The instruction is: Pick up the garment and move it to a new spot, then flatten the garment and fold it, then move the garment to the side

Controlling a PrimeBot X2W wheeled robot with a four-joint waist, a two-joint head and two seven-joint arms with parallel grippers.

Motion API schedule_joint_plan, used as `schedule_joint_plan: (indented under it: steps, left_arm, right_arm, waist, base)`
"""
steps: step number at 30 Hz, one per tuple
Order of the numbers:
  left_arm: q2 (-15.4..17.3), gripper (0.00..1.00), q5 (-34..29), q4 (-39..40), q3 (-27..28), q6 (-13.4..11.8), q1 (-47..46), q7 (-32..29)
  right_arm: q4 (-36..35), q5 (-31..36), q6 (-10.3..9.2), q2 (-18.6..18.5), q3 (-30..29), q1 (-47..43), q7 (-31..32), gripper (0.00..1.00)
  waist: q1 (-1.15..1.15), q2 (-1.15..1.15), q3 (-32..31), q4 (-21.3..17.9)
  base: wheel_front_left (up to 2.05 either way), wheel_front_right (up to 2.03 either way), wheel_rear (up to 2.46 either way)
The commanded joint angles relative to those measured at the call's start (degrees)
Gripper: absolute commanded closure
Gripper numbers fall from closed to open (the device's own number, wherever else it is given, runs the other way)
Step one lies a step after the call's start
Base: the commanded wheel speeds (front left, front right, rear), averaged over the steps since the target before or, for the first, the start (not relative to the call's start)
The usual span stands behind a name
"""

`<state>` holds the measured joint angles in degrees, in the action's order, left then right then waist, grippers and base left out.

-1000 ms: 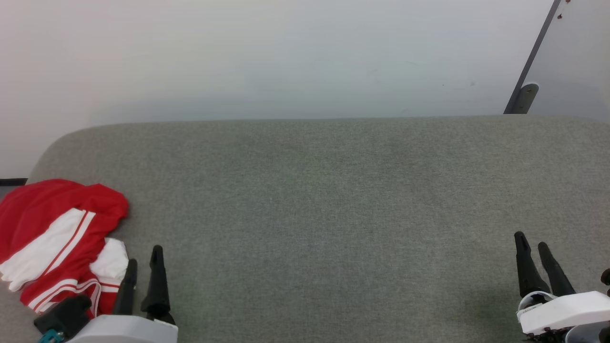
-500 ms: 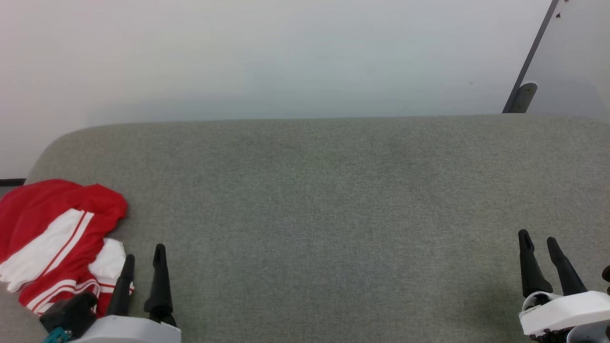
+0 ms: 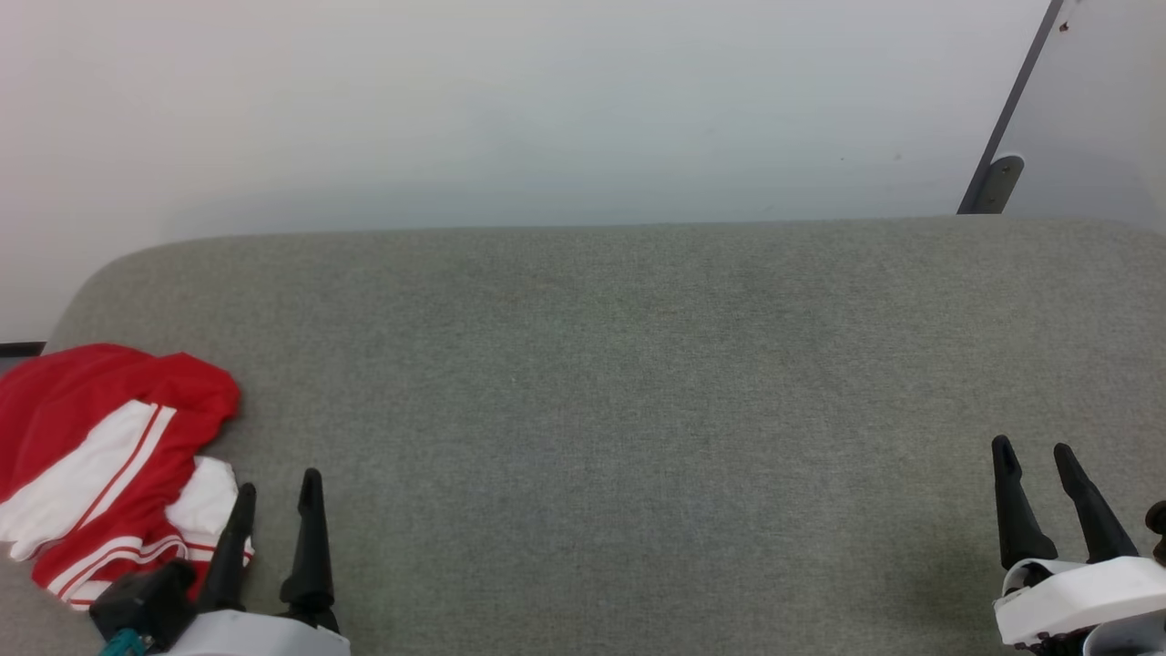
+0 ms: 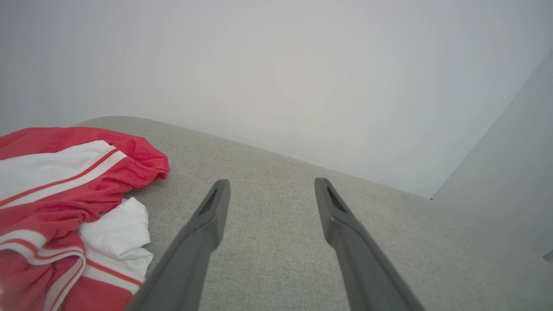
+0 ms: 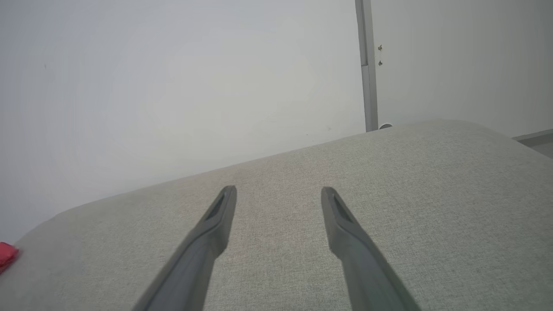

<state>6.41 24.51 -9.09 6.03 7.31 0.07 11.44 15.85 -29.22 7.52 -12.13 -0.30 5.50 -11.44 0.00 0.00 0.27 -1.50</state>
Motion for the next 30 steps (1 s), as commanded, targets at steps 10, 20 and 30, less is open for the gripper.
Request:
schedule_joint_plan:
  steps: [10, 20, 30]
  left_arm:
    - [0.86, 0.0, -4.93, 1.39, -0.78, 0.23, 0.55, 1.53]
    - [1.52, 0.0, -8.65, 1.87, -1.43, 0.26, 0.96, 2.66]
    - [1.76, 0.0, -12.3, 2.51, -1.81, 0.21, 1.47, 3.68]
  right_arm:
    - [-0.52, 5.0, -0.05, -0.85, 0.25, 0.93, -1.55, 0.0]
    - [-0.66, 8.84, -0.05, -1.28, 0.48, 0.99, -2.69, 0.0]
    - [-0.83, 12.62, -0.06, -1.55, 0.55, 0.84, -3.7, 0.0]
  waist:
    - [0.0, 0.0, 0.17, -0.09]
    - [0.0, 0.0, 0.3, -0.19]
    - [0.0, 0.0, 0.31, -0.34]
  base:
    - [0.0, 0.0, 0.0]
    - [0.0, 0.0, 0.0]
    - [0.0, 0.0, 0.0]
